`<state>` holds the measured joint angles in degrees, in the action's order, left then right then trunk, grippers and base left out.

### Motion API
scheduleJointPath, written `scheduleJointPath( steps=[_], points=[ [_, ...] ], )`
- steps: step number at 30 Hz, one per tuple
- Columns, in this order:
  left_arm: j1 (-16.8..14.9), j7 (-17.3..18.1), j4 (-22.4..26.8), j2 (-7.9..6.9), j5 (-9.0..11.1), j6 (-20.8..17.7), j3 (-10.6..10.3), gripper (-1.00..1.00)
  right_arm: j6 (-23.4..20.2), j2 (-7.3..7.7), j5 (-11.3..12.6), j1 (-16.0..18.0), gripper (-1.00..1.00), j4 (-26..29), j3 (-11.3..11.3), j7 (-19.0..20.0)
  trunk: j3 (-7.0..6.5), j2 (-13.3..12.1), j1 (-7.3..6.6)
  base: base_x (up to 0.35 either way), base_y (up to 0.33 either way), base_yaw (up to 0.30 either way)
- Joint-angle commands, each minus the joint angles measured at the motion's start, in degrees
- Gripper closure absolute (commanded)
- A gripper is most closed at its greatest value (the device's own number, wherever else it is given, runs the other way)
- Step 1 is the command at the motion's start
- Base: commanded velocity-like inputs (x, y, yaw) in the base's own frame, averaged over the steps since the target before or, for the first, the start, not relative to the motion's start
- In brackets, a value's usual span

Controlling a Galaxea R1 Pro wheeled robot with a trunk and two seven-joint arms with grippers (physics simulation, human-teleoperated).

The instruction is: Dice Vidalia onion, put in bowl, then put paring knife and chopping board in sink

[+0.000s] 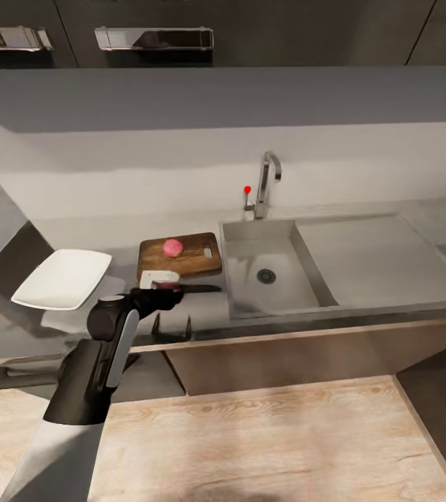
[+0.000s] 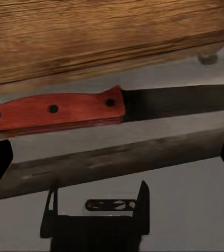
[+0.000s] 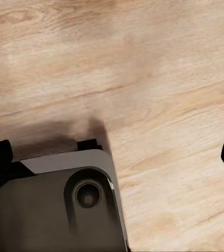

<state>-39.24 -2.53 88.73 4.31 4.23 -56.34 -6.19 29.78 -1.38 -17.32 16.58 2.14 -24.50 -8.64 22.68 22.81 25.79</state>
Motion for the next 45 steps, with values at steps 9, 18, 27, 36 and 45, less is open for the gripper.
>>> scheduleJointPath(
  steps=[9,18,27,36,45],
  points=[
    [0.0,-0.3,0.0,-0.03,0.4,-0.3,0.0,-1.0,0.1,-0.02,-0.6,0.0,-1.0,0.0,-0.2,-0.4,0.09,0.1,0.0,-0.345,0.0,0.0],
    [0.0,-0.3,0.0,-0.07,0.4,-0.3,-0.1,-1.0,0.1,-0.02,-0.6,0.0,-1.0,0.0,-0.2,-0.4,0.09,0.1,0.0,-0.267,0.0,0.0],
    [3.1,-0.1,0.1,-0.18,0.6,0.2,-0.1,-1.0,0.1,0.05,-0.6,0.0,-1.0,0.0,-0.3,-0.4,0.09,0.1,0.0,-0.017,0.0,0.0],
    [11.8,0.3,0.1,-0.17,0.7,7.9,-0.2,-1.0,0.1,0.06,-0.6,0.0,-1.0,0.0,-0.3,-0.4,0.09,0.1,0.0,0.0,0.0,0.0],
    [19.7,0.5,0.1,-0.18,0.7,12.0,-0.1,-1.0,0.1,0.07,-0.6,0.0,-1.0,0.0,-0.3,-0.4,0.09,0.1,0.0,0.0,0.0,0.0]
  ],
)
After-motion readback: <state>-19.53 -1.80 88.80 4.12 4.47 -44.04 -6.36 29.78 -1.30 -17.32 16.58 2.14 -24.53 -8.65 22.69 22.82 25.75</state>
